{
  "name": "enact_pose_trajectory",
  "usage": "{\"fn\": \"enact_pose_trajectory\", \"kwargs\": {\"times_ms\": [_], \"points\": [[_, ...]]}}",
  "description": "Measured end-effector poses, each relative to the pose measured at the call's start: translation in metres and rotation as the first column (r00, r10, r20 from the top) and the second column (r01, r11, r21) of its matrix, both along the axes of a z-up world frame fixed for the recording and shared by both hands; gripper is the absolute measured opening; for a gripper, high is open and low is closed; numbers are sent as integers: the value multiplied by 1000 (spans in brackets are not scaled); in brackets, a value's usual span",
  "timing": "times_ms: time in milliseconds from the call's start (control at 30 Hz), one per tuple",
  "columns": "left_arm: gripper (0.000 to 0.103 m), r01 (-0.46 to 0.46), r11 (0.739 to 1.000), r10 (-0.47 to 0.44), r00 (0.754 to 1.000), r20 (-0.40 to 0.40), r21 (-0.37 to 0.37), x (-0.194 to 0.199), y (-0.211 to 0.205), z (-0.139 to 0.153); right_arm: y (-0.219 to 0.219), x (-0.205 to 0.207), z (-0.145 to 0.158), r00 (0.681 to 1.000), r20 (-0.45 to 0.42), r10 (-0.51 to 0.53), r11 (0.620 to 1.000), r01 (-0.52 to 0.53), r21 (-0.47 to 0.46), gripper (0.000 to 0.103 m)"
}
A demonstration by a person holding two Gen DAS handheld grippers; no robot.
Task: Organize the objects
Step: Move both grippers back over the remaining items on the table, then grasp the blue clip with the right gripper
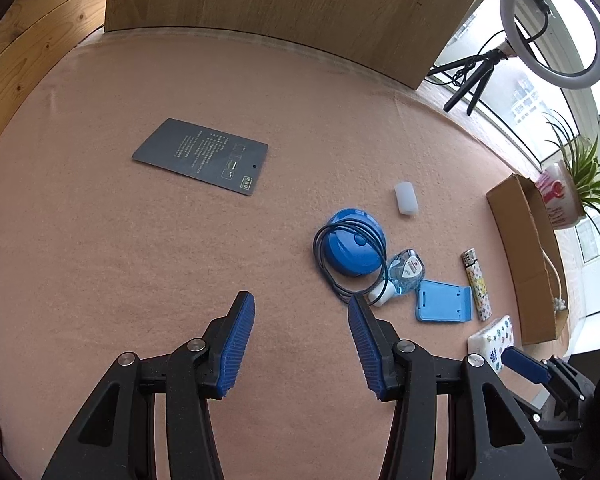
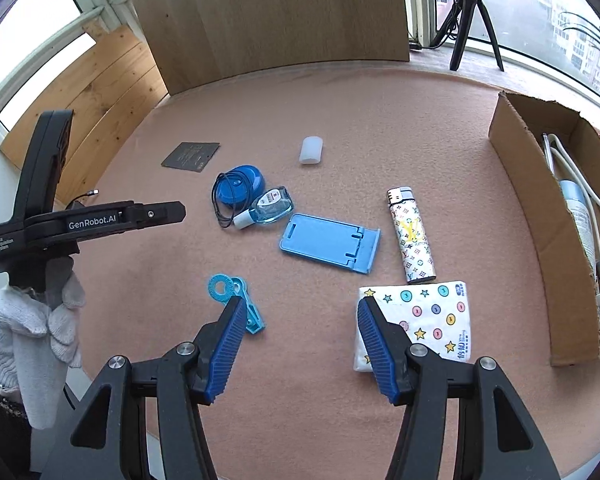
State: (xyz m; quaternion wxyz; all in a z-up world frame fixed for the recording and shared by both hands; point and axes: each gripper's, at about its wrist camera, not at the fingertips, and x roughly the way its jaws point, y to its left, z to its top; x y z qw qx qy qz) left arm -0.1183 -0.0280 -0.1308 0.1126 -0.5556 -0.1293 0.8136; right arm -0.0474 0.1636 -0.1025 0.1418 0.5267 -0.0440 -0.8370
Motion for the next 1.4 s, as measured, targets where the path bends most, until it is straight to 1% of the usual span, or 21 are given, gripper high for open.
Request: {"fn": "enact_pose_trajectory", "kwargs": {"times_ms": [100,167,267,400,533,567,733,833,867,900,1033,1100,1167,1333,1367,1400], "points": [[52,7,1000,-6,1000,-7,4,-13,4,1,-6,1,-5,1000,18,9,1000,-9,2,54],[52,9,1000,-9,1000,-9,25,-24,6,1,-7,1,-8,1000,30,6,1000,-6,8,54],[52,36,999,-36,999,-18,5,-41,13,2,-6,2,-11,999,38,-6,1000,5,11,54],[52,66,998,-66,998,2,25,-54,19,-3,-4,2,-11,999,46,-16,1000,16,1,54],[53,71,996,-73,997,35,52,-59,22,-11,-9,2,-11,999,48,-5,1000,6,-4,54],[55,72,996,-74,996,41,53,-60,24,-12,-11,1,-11,999,47,-2,1000,3,-5,54],[56,92,995,-94,994,49,36,-62,34,-19,-28,-1,-15,998,52,35,999,-35,3,54],[54,90,995,-92,995,47,35,-61,33,-19,-39,-4,-17,997,49,58,998,-59,17,54],[49,93,995,-94,995,44,38,-61,33,-19,-42,-5,-17,997,48,64,998,-65,20,54],[41,95,995,-96,994,43,34,-60,33,-19,-44,-6,-17,996,47,69,997,-70,22,54],[27,95,995,-97,995,37,35,-56,29,-19,-52,-11,-21,995,51,82,996,-84,33,54],[17,94,995,-95,995,28,33,-53,27,-17,-54,-14,-24,995,57,85,995,-88,42,54],[11,89,996,-90,996,22,29,-51,23,-15,-57,-15,-27,994,66,91,994,-95,49,54],[7,75,996,-75,997,16,38,-47,15,-11,-63,-18,-31,991,72,110,991,-115,68,53],[6,70,997,-71,997,15,39,-46,13,-10,-64,-19,-32,991,72,113,990,-119,73,52],[6,66,997,-66,998,13,41,-45,11,-9,-66,-19,-33,990,75,117,989,-123,78,49]]}}
